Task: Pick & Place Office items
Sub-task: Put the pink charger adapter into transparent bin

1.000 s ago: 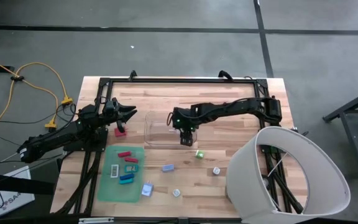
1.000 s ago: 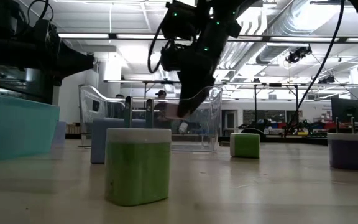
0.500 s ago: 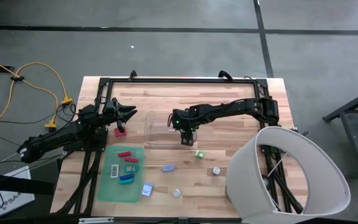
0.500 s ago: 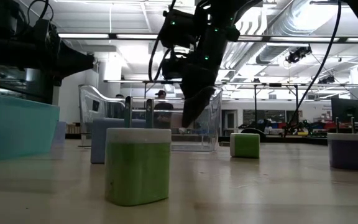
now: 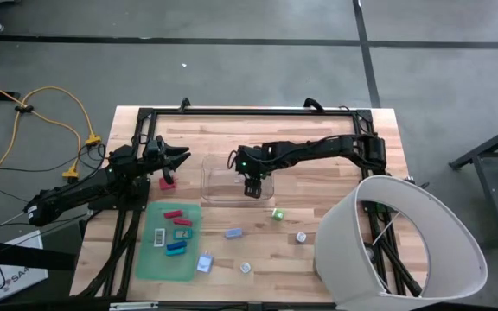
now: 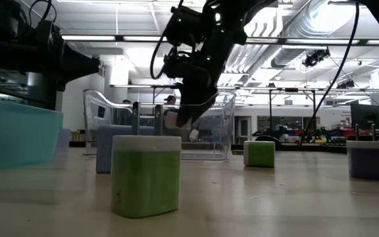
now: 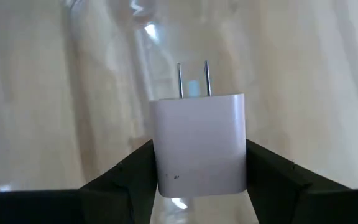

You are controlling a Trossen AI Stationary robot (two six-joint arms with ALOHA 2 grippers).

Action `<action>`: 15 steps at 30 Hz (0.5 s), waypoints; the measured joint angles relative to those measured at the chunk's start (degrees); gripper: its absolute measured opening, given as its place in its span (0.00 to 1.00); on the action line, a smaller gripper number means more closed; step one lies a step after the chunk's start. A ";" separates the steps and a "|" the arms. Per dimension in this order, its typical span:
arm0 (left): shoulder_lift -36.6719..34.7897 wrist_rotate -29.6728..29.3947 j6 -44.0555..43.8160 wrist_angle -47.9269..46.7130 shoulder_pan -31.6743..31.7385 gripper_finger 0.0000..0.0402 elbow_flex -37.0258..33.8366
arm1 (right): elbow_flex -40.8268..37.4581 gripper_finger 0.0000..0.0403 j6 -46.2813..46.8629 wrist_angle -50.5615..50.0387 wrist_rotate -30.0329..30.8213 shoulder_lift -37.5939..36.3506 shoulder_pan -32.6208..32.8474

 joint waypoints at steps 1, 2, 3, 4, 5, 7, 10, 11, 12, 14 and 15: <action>0.00 -0.01 0.00 0.00 0.00 0.25 0.00 | 0.26 0.49 -0.03 0.03 0.88 0.00 0.00; 0.00 0.00 -0.01 0.00 0.00 0.25 0.00 | 0.43 0.49 -0.05 -0.03 1.60 0.00 0.00; 0.00 0.00 0.01 0.00 0.00 0.25 0.00 | 0.74 0.49 -0.09 -0.34 2.03 0.00 0.00; 0.00 -0.02 -0.01 0.00 0.00 0.25 0.00 | 1.17 0.49 -0.21 -0.80 2.01 0.01 0.00; 0.00 0.00 -0.01 0.00 0.00 0.25 0.00 | 1.77 0.49 -0.40 -1.33 2.00 0.13 0.00; 0.00 0.00 -0.01 0.00 0.00 0.25 0.00 | 3.48 0.49 -1.42 -2.90 2.09 0.89 0.00; 0.00 -0.02 0.01 0.00 0.00 0.25 0.00 | 6.34 0.49 -3.06 -5.71 2.29 2.76 0.00; 0.00 0.00 -0.01 0.00 0.00 0.25 0.00 | 7.44 0.49 -3.67 -5.74 2.18 3.56 0.00; 0.00 0.00 0.00 -0.02 0.00 0.25 0.00 | 8.26 0.49 -4.26 -6.16 2.07 4.19 -0.03; 0.00 0.00 -0.01 -0.02 -0.02 0.25 0.00 | 9.95 0.49 -5.42 -7.59 2.15 5.75 -0.21; 0.00 0.00 -0.01 -0.02 -0.02 0.25 0.00 | 10.78 0.49 -6.04 -7.74 1.95 6.55 -0.28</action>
